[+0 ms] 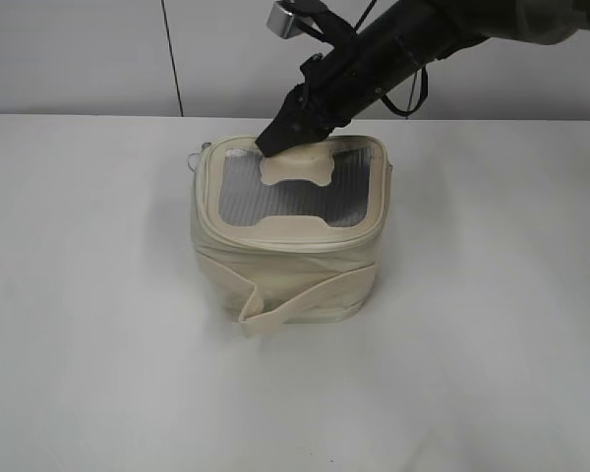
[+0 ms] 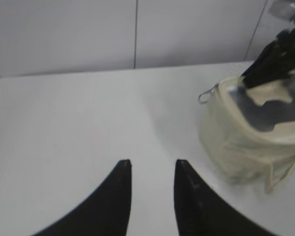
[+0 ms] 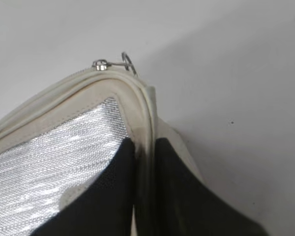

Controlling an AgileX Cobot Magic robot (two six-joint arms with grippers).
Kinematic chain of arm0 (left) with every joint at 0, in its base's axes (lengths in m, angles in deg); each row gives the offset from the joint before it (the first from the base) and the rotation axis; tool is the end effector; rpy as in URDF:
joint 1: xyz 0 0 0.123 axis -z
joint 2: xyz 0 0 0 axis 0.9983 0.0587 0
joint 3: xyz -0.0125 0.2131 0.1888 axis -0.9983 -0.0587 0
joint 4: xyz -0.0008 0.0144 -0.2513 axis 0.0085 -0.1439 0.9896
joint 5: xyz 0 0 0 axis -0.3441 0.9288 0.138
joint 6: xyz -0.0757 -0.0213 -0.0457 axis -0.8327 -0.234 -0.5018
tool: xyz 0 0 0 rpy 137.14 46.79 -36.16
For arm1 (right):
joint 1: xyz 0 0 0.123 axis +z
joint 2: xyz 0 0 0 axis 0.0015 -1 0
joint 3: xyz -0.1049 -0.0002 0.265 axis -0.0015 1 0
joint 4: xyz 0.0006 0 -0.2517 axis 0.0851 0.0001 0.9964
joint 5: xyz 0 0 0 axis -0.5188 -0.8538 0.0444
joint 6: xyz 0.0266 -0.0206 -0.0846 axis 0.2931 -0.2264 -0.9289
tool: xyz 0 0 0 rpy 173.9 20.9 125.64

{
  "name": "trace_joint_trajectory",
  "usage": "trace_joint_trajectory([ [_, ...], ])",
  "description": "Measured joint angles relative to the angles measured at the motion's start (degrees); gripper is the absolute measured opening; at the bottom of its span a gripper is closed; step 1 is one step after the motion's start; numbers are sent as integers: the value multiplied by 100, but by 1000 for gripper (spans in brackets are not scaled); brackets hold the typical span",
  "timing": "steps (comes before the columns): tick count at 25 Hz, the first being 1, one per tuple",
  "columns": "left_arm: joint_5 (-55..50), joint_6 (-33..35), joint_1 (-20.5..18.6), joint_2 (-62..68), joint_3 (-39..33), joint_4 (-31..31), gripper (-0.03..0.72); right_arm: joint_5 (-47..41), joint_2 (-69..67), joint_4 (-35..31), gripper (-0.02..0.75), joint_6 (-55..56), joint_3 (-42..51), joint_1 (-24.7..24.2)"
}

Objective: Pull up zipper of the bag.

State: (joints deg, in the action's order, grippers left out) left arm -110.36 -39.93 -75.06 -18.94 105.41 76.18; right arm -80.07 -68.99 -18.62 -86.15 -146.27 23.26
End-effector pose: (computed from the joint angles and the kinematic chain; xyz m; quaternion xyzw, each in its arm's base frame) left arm 0.0351 -0.0107 0.3276 0.0934 0.8251 -0.0729 0.5524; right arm 0.4289 0.2469 0.1998 -0.4786 0.7794 0.3059 0.2642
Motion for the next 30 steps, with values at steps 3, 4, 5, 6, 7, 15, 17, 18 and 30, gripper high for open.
trace_joint_trajectory([
  [3,1087,92,471,1104,31,240,242,-37,-4,51,57,12,0,0],
  [4,1451,180,650,1548,31,345,242,-51,-4,52,56,25,0,0],
  [5,1820,317,790,1928,33,501,242,-66,-4,52,56,25,-2,0],
  [6,2100,437,919,2385,64,699,242,-79,-4,52,56,25,-2,0],
  [7,2393,631,991,2874,115,879,242,-86,-4,52,55,25,-6,0],
  [15,1229,5111,-231,5953,1597,4835,216,-117,-4,52,54,36,-6,0],
  [17,104,6286,-881,6630,2009,6065,204,-125,-4,52,54,53,-6,0],
  [18,-375,6730,-1186,6988,2223,6510,204,-125,-4,52,54,58,-6,0],
  [30,158,10006,-858,8966,2933,6349,506,-132,-4,52,51,135,-6,0],
])
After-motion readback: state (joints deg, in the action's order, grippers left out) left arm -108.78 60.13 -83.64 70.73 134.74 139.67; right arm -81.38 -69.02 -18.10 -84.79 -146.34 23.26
